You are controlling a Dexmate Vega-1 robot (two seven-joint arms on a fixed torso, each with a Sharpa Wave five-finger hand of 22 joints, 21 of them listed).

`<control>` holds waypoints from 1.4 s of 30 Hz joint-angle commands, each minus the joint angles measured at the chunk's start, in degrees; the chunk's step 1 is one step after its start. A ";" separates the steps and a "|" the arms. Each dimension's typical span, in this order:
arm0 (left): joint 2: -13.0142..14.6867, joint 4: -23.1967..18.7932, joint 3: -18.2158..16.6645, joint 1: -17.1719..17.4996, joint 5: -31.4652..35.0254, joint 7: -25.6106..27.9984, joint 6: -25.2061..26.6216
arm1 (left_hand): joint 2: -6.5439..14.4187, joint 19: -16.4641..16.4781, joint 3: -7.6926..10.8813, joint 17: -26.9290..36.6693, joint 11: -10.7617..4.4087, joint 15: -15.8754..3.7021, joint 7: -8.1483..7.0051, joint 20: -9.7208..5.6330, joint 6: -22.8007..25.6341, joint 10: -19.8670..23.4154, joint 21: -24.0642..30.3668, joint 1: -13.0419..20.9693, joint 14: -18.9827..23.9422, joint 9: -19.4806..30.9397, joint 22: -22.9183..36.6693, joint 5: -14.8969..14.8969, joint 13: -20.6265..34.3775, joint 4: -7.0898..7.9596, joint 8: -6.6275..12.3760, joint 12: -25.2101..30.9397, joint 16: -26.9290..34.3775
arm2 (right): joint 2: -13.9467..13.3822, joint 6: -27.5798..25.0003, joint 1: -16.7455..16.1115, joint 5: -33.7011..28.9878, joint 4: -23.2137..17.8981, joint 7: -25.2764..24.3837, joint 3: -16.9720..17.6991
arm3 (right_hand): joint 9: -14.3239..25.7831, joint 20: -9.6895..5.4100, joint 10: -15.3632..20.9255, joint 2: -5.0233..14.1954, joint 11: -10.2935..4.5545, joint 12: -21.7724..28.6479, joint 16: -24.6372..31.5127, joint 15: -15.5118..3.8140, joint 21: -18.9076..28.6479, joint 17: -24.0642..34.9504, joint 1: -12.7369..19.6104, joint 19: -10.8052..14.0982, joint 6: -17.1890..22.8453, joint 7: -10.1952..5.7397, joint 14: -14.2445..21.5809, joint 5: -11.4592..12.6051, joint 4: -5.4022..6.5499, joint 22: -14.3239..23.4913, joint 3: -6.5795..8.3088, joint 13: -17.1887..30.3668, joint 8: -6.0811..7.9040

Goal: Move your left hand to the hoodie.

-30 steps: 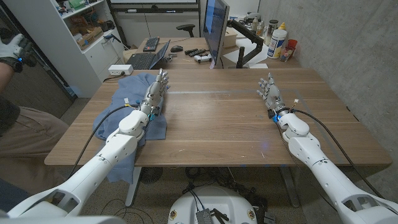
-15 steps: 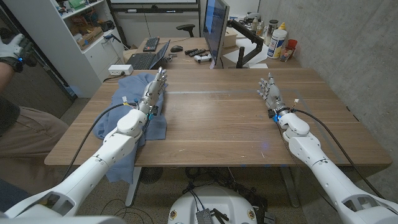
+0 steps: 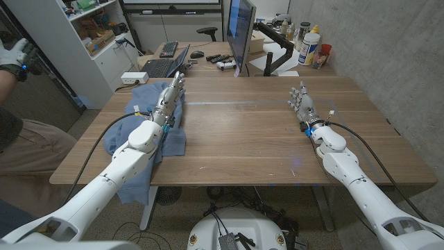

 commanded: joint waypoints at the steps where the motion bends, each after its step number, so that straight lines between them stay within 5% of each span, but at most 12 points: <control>1: 0.71 -2.39 -0.81 1.39 2.47 1.92 -0.02 | 0.01 0.06 -0.10 0.27 0.14 -0.96 -0.35 0.29 0.15 0.09 0.18 0.66 -0.61 0.30 0.19 0.18 0.18 -0.38 0.27 0.09 0.20 | -0.02 0.46 -0.10 0.23 0.61 0.54 0.26 | 0.32 0.07 0.29 0.36 0.40 0.30 0.23 0.19 0.51 0.25 0.30 -0.11 0.37 -0.12 -0.43 0.21 0.24 0.26 0.01 0.13 0.51; 18: 2.41 -6.89 -1.61 4.07 10.06 6.56 1.09 | 0.06 -0.22 0.00 0.28 0.16 -1.00 -0.43 0.35 0.15 0.12 0.08 0.81 -0.99 0.30 0.20 0.12 0.18 -0.53 0.25 0.08 0.12 | -0.45 0.58 -1.19 0.63 0.23 0.99 0.67 | 0.32 0.09 1.30 0.42 0.21 0.67 0.27 0.01 0.54 0.25 0.31 -0.09 0.40 -0.29 -0.34 0.18 0.20 0.27 0.04 0.14 0.45; 42: 1.72 -8.17 -4.72 6.50 9.71 6.78 1.14 | 0.12 -0.53 0.11 0.29 0.12 -0.80 -0.43 0.45 0.15 -0.06 0.01 0.95 -1.47 0.30 0.20 0.04 0.18 -0.68 0.24 0.00 0.08 | -0.85 0.37 -0.91 0.01 -0.23 0.73 0.24 | 0.32 0.14 1.52 0.44 0.30 0.68 0.26 0.04 0.54 0.25 0.32 -0.13 0.43 -0.33 -0.36 0.14 0.15 0.27 0.07 0.16 0.39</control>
